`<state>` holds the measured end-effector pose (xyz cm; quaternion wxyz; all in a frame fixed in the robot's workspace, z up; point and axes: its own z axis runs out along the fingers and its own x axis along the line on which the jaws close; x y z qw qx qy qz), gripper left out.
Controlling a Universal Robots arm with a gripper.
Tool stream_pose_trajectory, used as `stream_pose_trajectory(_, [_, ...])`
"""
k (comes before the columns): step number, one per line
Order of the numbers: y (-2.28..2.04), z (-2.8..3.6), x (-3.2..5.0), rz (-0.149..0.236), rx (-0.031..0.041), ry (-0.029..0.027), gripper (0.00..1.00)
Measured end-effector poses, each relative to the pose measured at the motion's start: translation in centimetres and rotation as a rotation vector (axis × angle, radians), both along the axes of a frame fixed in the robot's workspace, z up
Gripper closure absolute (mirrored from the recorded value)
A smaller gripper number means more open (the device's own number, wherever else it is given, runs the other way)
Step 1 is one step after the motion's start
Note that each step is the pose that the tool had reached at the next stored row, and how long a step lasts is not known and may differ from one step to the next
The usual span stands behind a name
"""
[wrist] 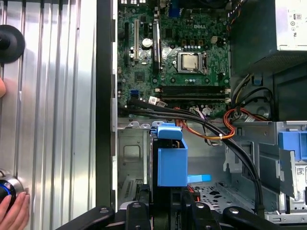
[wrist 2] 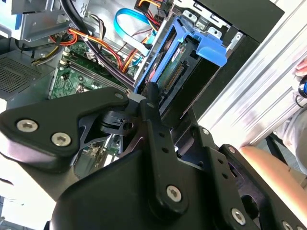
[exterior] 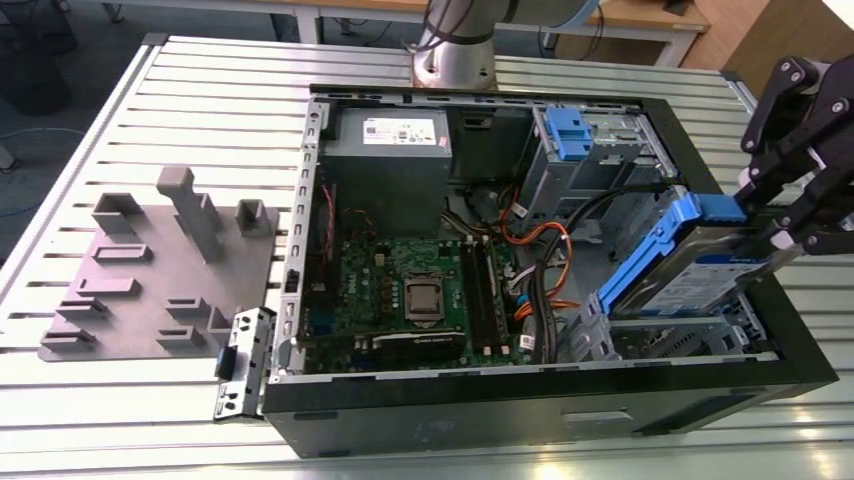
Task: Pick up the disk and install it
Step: 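Insert the disk into the insertion slot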
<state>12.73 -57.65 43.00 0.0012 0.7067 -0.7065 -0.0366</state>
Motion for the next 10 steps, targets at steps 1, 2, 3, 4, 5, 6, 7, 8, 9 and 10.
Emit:
stream_pose_trajectory(1, [0.0, -0.12, 0.0, 0.0, 0.0, 0.0, 0.65])
stream_pose_trajectory(2, [0.0, -0.25, 0.0, 0.0, -0.0001, 0.0, 0.65])
stream_pose_trajectory(3, [0.0, -0.4, 0.0, 0.0, 0.0, 0.0, 0.65])
stream_pose_trajectory(4, [0.0, -0.54, 0.0, 0.0, 0.0, 0.0, 0.65])
stream_pose_trajectory(5, [0.0, -0.67, 0.0, 0.0, 0.0, -0.0001, 0.65])
stream_pose_trajectory(6, [0.0, -0.81, 0.0, 0.0, -0.0002, -0.0001, 0.65])
stream_pose_trajectory(7, [0.0, -0.96, 0.0, 0.0, -0.0001, -0.0001, 0.65])
stream_pose_trajectory(8, [0.0, -1.11, 0.0, 0.0, -0.0001, 0.0, 0.65])
stream_pose_trajectory(9, [0.0, -1.27, 0.0, 0.0, -0.0001, 0.0001, 0.65])
stream_pose_trajectory(10, [0.0, -1.44, 0.0, 0.0, -0.0001, 0.0, 0.65])
